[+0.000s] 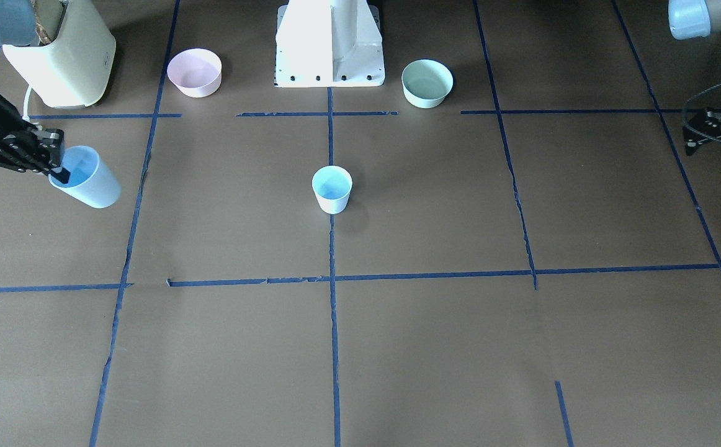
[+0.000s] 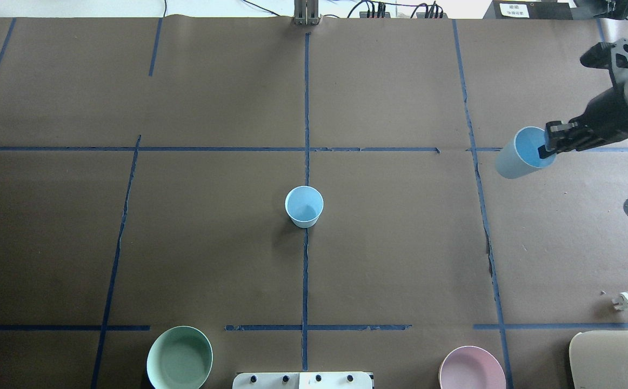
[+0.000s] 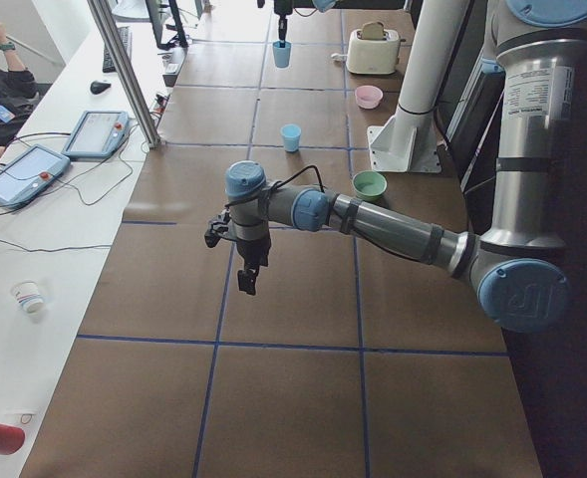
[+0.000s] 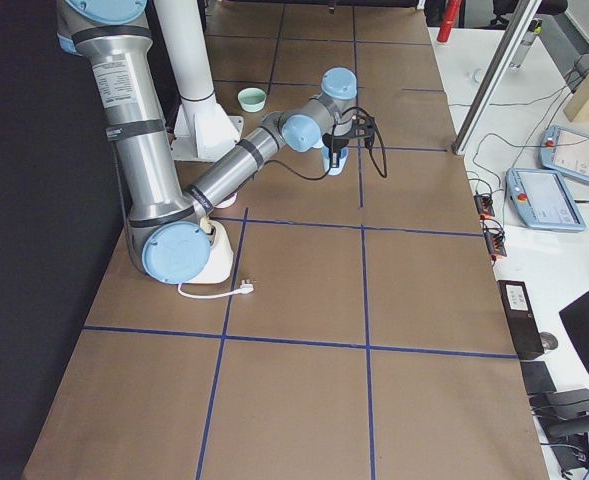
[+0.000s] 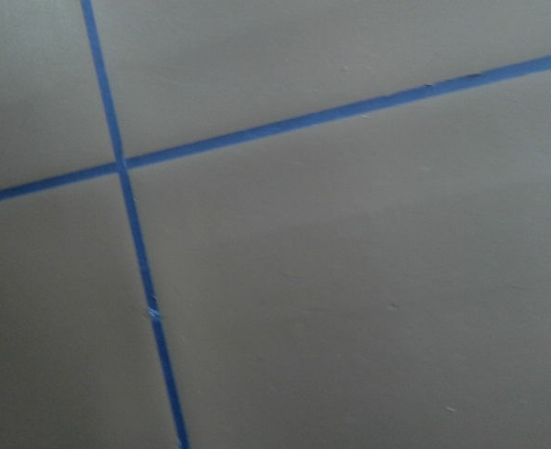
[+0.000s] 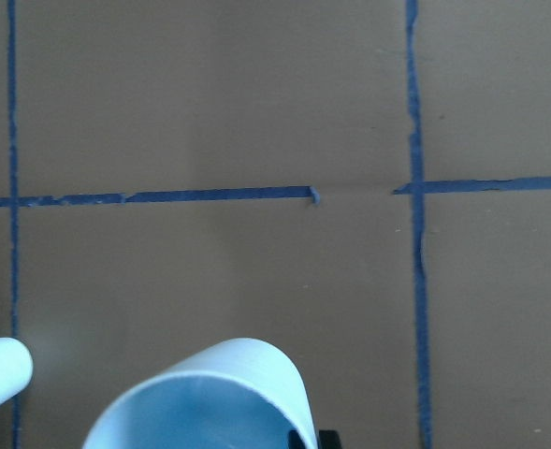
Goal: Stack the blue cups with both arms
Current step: 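Carry the cup with the right gripper and lower it into the center cup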
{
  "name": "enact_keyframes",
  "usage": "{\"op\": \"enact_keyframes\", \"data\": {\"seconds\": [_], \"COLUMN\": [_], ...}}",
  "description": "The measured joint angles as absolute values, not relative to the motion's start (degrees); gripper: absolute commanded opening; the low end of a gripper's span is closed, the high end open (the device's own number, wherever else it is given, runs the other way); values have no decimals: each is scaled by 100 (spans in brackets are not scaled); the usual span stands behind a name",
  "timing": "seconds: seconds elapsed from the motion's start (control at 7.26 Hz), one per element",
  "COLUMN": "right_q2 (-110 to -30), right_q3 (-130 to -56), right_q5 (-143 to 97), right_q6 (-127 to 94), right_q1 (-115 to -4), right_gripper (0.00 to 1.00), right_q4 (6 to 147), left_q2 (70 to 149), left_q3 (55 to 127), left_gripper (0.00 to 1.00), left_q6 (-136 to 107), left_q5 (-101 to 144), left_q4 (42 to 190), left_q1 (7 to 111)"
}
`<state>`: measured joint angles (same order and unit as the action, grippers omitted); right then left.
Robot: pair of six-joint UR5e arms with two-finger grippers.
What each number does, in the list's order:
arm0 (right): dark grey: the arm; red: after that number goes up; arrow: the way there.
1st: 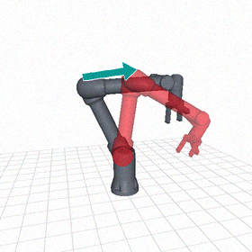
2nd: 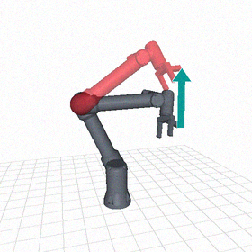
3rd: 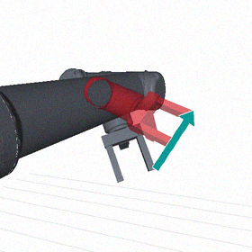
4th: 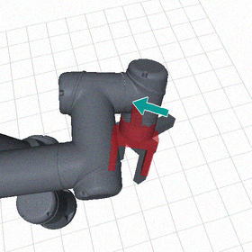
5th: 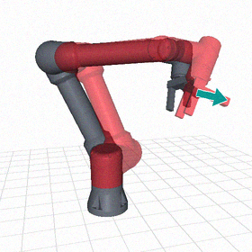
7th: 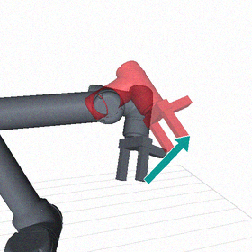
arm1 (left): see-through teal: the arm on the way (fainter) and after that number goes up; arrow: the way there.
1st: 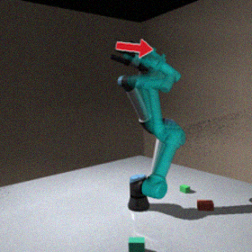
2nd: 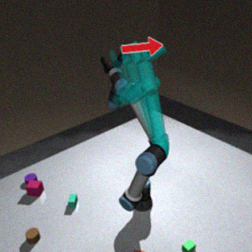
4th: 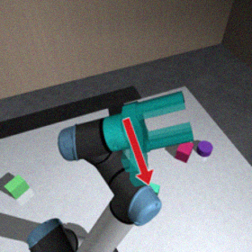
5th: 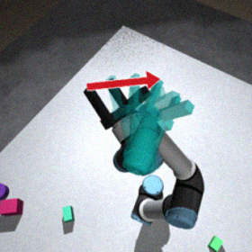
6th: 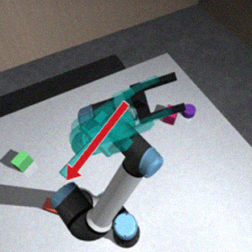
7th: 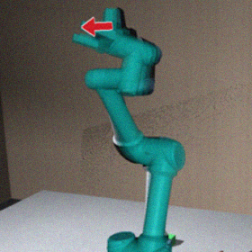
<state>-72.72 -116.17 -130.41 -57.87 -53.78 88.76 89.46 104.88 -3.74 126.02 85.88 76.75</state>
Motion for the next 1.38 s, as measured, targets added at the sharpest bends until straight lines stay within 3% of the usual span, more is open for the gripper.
{"op": "enact_keyframes", "data": {"seconds": [0.69, 0.96, 1.38], "right_q2": [-5515, -4935, -4753], "right_q3": [-11116, -10566, -10200], "right_q5": [-11403, -11086, -10898], "right_q6": [-7961, -8083, -8089], "right_q1": [-3363, -3127, -3088], "right_gripper": [0, 0, 0], "right_q4": [9042, 9051, 9065], "left_q2": [9015, 9015, 9009], "left_q3": [10137, 10134, 10134], "left_gripper": [100, 100, 100], "left_q6": [7, 9, 9], "left_q5": [12850, 12873, 12876], "left_q4": [8658, 8657, 8651], "left_q1": [8124, 8125, 8129]}}
